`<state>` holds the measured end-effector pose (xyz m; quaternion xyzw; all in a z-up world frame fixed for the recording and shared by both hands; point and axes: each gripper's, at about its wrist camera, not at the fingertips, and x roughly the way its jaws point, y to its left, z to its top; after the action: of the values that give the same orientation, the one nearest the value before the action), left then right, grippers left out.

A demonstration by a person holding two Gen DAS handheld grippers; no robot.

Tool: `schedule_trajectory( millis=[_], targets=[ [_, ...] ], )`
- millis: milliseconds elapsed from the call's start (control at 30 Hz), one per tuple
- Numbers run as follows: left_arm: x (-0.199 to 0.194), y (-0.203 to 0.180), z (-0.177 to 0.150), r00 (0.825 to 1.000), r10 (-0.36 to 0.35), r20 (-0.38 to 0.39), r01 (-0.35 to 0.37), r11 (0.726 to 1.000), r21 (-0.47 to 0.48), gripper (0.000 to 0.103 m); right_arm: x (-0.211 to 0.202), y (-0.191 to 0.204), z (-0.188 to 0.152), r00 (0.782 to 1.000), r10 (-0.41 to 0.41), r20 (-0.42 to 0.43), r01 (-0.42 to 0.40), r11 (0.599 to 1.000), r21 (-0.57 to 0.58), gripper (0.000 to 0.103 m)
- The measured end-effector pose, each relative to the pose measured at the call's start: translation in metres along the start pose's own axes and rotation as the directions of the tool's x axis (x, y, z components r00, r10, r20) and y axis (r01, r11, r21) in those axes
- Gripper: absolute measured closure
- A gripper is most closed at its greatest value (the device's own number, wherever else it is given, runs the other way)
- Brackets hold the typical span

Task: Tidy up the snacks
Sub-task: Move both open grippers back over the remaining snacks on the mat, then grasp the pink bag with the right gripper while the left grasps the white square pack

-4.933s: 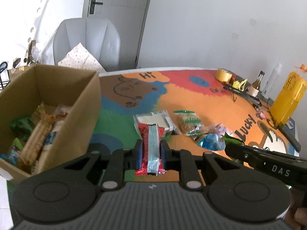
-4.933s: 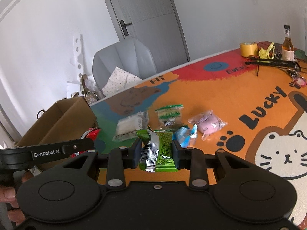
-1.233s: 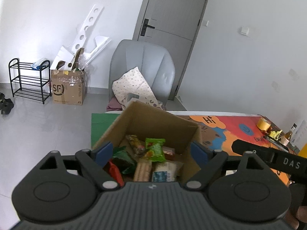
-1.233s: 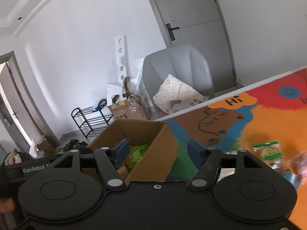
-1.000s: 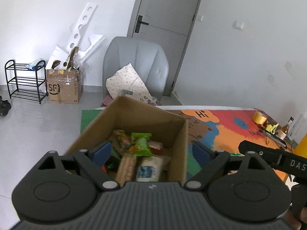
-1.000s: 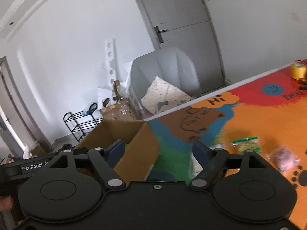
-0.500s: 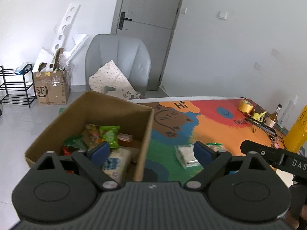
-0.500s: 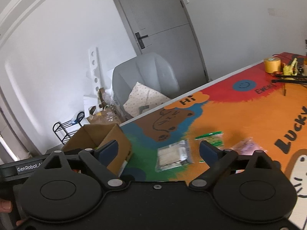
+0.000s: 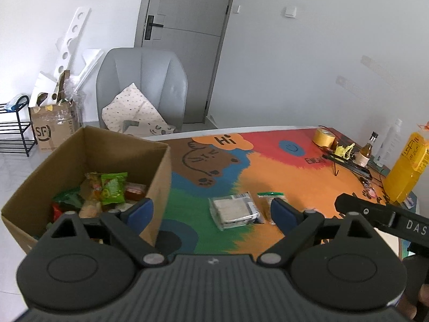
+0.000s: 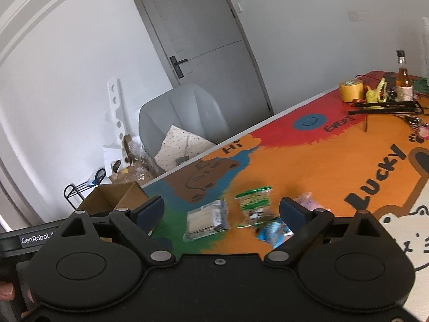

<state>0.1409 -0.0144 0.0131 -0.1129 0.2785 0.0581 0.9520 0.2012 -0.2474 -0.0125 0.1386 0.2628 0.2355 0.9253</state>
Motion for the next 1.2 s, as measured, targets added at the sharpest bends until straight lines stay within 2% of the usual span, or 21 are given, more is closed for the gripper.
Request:
schedule_trajectory(
  millis=[367,733,900,1200],
  targets=[
    [0.019,-0.021,-0.003,0.999,-0.025,-0.024,0.025,1.0,0.006,0.01,-0.001,-0.035,-0.004,1.0,-0.019,0.003,0.018,0.998,0.068,0.01],
    [0.051,-0.031,-0.006,0.998,-0.015,-0.059,0.015,1.0,0.011,0.01,0.024,-0.058,-0.012,0.998,-0.003,-0.064,0.01,0.994,0.112,0.027],
    [0.07,-0.032,-0.007,0.997,-0.002,-0.079,0.003,1.0,0.013,0.01,0.044,-0.065,-0.017,0.994,0.014,-0.111,0.001,0.991,0.131,0.041],
    [0.104,-0.037,-0.01,0.995,0.024,-0.1,-0.022,1.0,0.02,0.01,0.061,-0.086,-0.018,0.994,-0.043,-0.104,0.059,0.986,0.155,0.041]
  ],
)
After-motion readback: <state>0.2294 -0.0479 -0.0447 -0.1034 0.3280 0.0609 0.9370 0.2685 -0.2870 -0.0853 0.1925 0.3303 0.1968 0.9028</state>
